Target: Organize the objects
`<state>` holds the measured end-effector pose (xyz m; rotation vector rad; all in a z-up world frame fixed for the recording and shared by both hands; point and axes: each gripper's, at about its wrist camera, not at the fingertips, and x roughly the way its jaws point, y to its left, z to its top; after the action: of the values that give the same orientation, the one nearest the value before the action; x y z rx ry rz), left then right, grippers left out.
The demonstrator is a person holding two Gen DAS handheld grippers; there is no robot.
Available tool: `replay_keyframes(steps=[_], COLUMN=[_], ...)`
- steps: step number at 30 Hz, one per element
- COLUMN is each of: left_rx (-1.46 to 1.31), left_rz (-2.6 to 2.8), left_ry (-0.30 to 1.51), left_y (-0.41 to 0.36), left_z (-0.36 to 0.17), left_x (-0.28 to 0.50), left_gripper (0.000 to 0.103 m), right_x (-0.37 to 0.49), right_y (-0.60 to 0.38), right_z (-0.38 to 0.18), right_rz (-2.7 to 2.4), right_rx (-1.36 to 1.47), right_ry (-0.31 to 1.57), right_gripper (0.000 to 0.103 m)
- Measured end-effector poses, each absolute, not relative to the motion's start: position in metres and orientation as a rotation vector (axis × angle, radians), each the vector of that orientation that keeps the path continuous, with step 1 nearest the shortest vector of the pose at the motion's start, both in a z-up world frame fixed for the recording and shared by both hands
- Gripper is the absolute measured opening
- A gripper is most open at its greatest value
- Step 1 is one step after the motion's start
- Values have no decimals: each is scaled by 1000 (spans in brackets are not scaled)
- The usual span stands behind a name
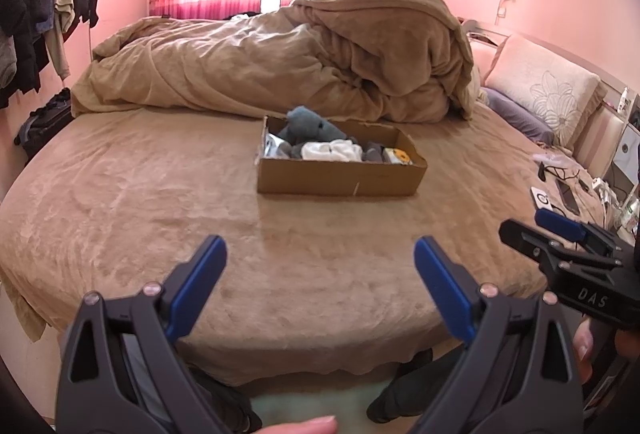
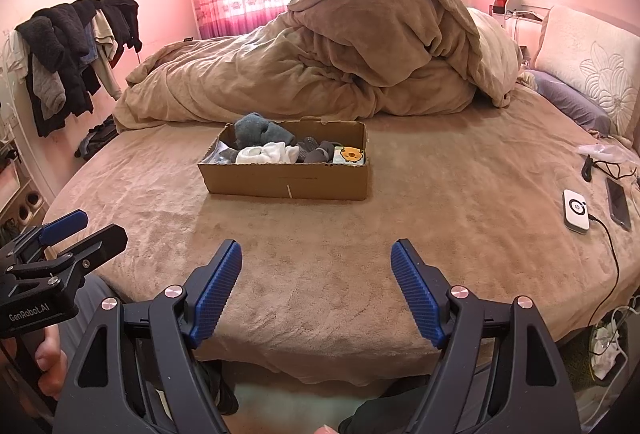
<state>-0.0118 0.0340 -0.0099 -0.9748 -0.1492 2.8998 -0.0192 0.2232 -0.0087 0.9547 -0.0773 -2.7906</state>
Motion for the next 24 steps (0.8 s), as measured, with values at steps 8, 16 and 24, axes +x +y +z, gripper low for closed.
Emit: replay_keyframes(steps=[8,16,24], left_rx=[-969,-967,-966], left_rz=[2902,2901,2902], left_ry=[-150,-150,-151], left_y=[33,33,33], left_z=[-9,-9,-9], left_x=[-12,-12,-11], left_gripper=[96,96,96], right_x=[-19,-20,-19], right_y=[223,224,223], right_z=[-9,-8,-8], right_rz=[-2791,-2793,-2792], right_rx=[954,954,952], right_ry=[-78,-78,-78], right_gripper=[80,80,80])
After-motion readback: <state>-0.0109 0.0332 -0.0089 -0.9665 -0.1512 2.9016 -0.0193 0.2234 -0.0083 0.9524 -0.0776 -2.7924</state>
